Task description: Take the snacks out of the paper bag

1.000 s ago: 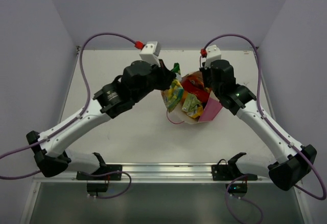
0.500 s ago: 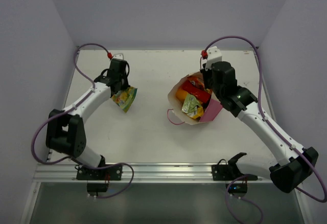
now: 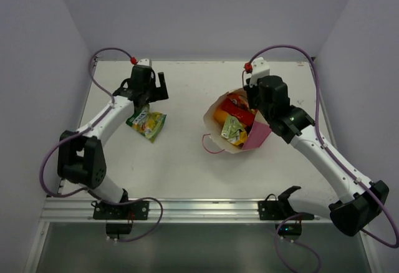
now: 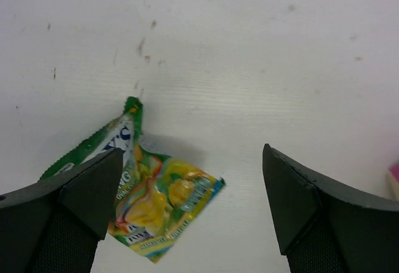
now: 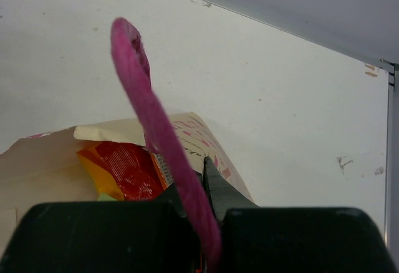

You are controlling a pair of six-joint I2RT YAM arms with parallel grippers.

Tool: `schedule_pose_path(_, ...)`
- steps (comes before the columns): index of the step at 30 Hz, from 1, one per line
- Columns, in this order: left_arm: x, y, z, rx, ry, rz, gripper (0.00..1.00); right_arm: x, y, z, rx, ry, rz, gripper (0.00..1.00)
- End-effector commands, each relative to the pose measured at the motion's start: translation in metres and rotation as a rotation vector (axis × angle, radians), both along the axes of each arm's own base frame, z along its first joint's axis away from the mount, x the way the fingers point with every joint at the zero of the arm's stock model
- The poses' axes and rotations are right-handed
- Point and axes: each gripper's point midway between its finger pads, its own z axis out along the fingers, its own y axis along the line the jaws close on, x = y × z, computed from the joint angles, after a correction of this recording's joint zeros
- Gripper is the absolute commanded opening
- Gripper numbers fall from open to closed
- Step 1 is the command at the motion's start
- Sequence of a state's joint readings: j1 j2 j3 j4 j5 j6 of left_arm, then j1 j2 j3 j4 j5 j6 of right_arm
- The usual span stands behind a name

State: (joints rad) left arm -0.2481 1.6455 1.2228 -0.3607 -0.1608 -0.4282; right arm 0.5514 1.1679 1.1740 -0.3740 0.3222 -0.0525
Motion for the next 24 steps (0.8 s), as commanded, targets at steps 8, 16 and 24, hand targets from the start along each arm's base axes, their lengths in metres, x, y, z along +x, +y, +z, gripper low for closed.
schedule_pose_path(8, -0.124, -0.184, 0.16, -0.259, -0.3, -0.445, 0.92, -0.003, 0.009, 0.076, 0.086, -0.229, 0.075, 0.0)
schedule_pose_path(16, -0.174, -0.287, 0.149, -0.285, -0.24, -0.617, 0.84, -0.004, 0.009, 0.076, 0.073, -0.236, 0.088, 0.0)
schedule_pose_path(24, -0.156, -0.32, 0.109, -0.3, -0.191, -0.563, 0.78, -0.007, 0.004, 0.066, 0.06, -0.214, 0.07, 0.0)
